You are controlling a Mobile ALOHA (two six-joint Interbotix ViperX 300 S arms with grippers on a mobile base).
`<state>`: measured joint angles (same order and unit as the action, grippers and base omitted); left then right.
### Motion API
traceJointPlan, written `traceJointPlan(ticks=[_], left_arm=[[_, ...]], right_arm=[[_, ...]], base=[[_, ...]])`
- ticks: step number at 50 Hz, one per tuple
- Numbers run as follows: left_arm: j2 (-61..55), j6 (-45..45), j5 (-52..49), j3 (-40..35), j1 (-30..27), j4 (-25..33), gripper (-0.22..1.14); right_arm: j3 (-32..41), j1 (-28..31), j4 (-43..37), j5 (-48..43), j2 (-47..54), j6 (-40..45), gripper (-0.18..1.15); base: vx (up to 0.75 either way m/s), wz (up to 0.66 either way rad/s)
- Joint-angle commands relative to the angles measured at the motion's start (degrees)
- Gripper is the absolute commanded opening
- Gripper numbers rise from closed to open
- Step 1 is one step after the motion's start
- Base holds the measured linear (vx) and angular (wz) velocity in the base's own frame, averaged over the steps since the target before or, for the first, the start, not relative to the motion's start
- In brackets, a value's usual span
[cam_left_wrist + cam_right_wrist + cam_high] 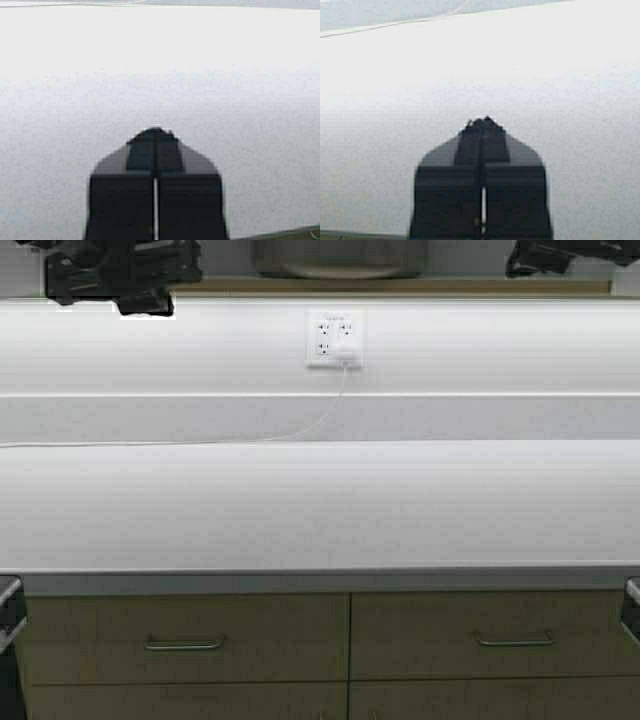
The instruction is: Open the cabinet, put the pot inside, then close it
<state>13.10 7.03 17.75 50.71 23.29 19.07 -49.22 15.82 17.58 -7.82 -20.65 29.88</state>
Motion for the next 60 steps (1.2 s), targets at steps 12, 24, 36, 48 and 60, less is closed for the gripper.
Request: traceJointPlan(ticks=[12,24,36,48,60], left_arm=[[9.14,6.33,-13.27,-3.34,-10.37,-0.35,0.03],[12.92,6.42,-17.05,-6.59,-15.64,-0.35,0.03],[13.27,7.12,-21.62,-15.38,-22.15,-4.39,0.03],[10.63,6.24,-21.97,-24.96,-31.82,-5.89,0.03],[-1.67,5.89,-21.62,-40.52,-33.66,-5.89,0.03]], right_arm=[[4.92,-5.01,0.18,7.73,-3.34,-4.48,0.07],[5.27,-12.74,0.26,11.43,-9.93,-8.09,0.07],[10.99,-25.58,0.53,14.68,-14.77,-11.43,0.07],[18.72,-40.08,0.88,12.57,-10.81,-13.71,0.07],[33.93,-42.63,0.79,10.81,3.6,-13.8,0.07]], base=[[-0.24,-0.01],[-0.24,0.06],[-0.26,0.08],[-0.22,0.03],[-0.15,0.02]])
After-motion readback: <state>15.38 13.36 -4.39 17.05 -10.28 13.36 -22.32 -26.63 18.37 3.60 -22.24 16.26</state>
